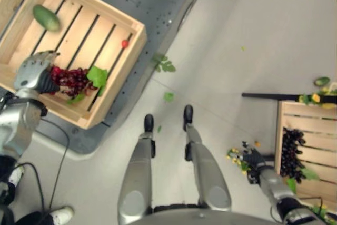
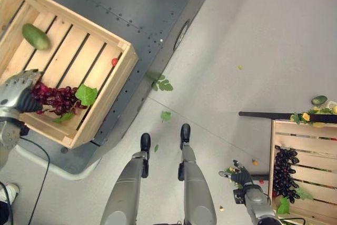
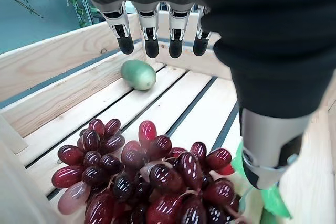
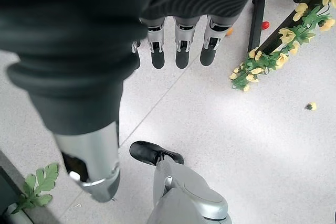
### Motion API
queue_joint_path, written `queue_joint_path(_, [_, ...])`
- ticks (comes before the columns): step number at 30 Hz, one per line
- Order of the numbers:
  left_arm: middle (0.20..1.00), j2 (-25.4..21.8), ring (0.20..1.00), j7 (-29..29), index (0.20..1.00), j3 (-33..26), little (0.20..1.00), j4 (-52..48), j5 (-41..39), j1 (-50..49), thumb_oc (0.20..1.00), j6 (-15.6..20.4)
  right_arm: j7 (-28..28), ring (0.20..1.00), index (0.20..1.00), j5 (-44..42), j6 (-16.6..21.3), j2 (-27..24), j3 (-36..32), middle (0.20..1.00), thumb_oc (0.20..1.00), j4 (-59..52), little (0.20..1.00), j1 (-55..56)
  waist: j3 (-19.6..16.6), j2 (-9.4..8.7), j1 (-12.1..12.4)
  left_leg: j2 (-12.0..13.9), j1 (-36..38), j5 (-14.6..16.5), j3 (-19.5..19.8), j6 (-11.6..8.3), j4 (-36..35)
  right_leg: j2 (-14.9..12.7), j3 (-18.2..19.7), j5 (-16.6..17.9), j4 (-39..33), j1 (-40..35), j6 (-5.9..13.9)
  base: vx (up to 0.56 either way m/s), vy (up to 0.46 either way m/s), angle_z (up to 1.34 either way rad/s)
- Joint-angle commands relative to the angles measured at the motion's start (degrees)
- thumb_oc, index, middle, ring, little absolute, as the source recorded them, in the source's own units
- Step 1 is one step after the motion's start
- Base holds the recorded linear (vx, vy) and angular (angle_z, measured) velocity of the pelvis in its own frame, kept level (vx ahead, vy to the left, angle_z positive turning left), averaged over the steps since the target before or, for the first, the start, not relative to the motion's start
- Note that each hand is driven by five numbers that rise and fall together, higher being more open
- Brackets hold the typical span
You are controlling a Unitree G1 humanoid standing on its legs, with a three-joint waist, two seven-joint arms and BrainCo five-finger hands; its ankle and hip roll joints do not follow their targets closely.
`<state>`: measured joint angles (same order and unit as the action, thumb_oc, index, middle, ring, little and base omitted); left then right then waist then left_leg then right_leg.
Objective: Pick up the fruits from the basket on one side to the basket on the other side
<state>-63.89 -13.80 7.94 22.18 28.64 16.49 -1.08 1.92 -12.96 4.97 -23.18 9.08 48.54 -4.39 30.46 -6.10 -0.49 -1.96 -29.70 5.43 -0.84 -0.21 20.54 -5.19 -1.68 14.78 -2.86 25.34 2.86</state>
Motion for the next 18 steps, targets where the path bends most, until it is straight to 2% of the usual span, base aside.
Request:
queue_joint_path(1, [1.0,-1.5,1.0,-1.9,1.0,-0.2,1.0,3.3,4.2,3.2,1.0,-1.0,1.4,1.0,1.0,0.1,1.8,-3.7,0.7,1.0,1.0,-0.1,1.0,1.7,-1.4,3.27,-1.1,-2.4,6.0,-8.5,1.9,1.12,-18.0,0.6,0.1,-9.1,4.8,-2.2,3.83,0.0,0.001,-0.07])
queue_joint_path(18, [1.0,-2.6,1.0,-0.5,1.0,10.0,1.0,11.3,8.1,11.1,1.0,-1.8,2.0,1.0,1.0,0.2,2.7,-4.4,1.6,1.0,1.0,-2.7,1.0,2.5,-0.7,2.32,-1.9,-2.4,4.4,-8.6,1.5,1.11,-17.4,0.8,0.4,-8.7,5.1,-0.7,4.0,0.0,-0.001,-0.02])
